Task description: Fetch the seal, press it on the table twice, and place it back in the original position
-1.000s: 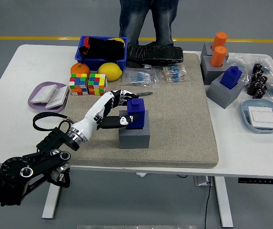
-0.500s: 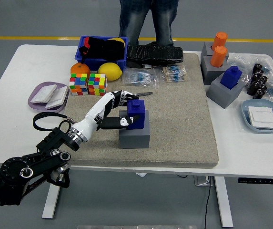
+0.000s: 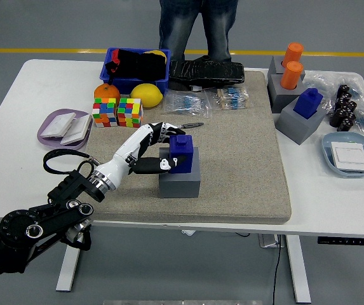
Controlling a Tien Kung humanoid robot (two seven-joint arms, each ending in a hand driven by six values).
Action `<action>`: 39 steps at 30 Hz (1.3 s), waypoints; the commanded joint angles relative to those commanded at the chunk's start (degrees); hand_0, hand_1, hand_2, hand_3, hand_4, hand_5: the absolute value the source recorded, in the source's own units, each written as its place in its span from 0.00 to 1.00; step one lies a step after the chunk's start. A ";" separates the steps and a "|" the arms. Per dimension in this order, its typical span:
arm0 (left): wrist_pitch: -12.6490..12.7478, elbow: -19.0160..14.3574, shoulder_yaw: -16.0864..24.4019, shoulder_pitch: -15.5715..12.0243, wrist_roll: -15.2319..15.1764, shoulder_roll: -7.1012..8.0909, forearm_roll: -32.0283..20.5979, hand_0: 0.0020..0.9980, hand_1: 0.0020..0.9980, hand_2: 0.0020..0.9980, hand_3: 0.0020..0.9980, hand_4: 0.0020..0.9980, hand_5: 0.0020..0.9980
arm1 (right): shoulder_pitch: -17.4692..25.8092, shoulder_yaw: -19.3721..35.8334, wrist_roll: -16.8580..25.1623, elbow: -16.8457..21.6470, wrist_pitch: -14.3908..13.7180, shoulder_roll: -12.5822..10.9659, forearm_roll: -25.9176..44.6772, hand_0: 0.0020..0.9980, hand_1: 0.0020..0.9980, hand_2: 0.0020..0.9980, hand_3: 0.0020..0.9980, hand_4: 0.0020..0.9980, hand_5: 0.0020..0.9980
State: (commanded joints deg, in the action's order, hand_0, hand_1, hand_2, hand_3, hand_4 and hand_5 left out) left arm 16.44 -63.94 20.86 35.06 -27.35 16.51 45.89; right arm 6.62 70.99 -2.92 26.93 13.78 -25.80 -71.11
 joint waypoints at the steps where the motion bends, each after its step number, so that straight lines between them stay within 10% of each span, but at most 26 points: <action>1: 0.00 -0.02 -0.06 0.01 -0.01 -0.04 0.00 0.63 0.44 0.47 0.59 0.64 0.00 | -0.01 -0.01 0.01 0.01 0.01 0.01 -0.02 0.80 0.71 0.67 0.68 0.85 0.48; 39: 2.95 0.58 -0.96 0.58 -3.65 -0.41 2.70 0.62 0.44 0.46 0.57 0.64 0.00 | -0.28 -0.09 0.34 0.05 0.19 0.08 0.06 0.80 0.70 0.67 0.68 0.85 0.48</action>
State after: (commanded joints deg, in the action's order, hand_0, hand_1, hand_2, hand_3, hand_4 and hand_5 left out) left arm 19.38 -63.35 19.90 35.64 -31.01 16.09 48.59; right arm 6.35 70.90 -2.58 26.98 13.96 -25.73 -71.05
